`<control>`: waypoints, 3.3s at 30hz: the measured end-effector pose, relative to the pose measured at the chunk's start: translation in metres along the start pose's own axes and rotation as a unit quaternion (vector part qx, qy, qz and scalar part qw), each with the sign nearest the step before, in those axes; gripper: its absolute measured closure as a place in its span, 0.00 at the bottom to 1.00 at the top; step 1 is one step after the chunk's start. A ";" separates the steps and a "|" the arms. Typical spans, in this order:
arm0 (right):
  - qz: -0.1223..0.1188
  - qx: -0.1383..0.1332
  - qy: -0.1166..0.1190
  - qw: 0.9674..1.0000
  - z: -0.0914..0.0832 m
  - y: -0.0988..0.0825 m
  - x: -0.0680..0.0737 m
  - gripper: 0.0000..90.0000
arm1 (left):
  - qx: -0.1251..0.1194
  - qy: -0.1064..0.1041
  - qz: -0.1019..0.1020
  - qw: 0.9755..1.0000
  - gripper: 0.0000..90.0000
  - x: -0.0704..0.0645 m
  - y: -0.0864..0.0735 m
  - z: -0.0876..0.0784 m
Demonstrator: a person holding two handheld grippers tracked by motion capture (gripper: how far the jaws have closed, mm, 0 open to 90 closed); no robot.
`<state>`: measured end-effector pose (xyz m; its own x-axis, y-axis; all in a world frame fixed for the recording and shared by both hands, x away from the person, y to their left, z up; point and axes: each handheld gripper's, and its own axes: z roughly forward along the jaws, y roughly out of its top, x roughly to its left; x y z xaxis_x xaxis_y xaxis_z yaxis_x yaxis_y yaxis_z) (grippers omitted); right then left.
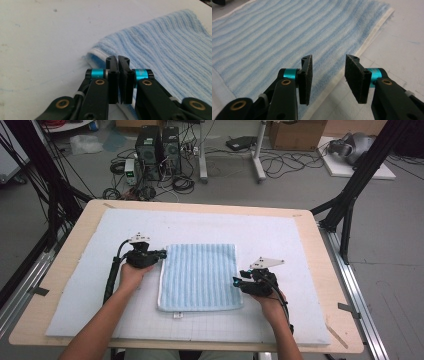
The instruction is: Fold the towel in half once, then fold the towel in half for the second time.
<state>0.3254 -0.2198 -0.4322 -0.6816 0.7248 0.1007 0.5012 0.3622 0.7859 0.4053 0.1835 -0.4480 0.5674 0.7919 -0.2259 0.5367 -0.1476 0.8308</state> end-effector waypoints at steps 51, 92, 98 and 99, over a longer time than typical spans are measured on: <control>0.044 -0.020 -0.115 0.992 0.028 0.039 -0.051 0.43 | -0.055 0.023 0.054 0.997 0.66 0.018 0.016 -0.006; 0.001 -0.074 -0.119 0.990 -0.020 0.008 -0.033 0.13 | -0.111 -0.033 0.004 0.993 0.20 0.015 -0.011 -0.056; 0.003 -0.076 -0.118 0.990 -0.021 0.008 -0.032 0.13 | -0.113 -0.033 0.000 0.993 0.19 0.018 -0.011 -0.056; 0.006 -0.077 -0.116 0.990 -0.021 0.008 -0.032 0.13 | -0.112 -0.034 -0.002 0.993 0.19 0.017 -0.011 -0.056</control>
<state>0.3402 -0.2525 -0.4168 -0.5260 0.8503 -0.0182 0.4100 0.2723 0.8705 0.3745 0.2320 -0.4328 0.6098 0.7495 -0.2577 0.3919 -0.0025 0.9200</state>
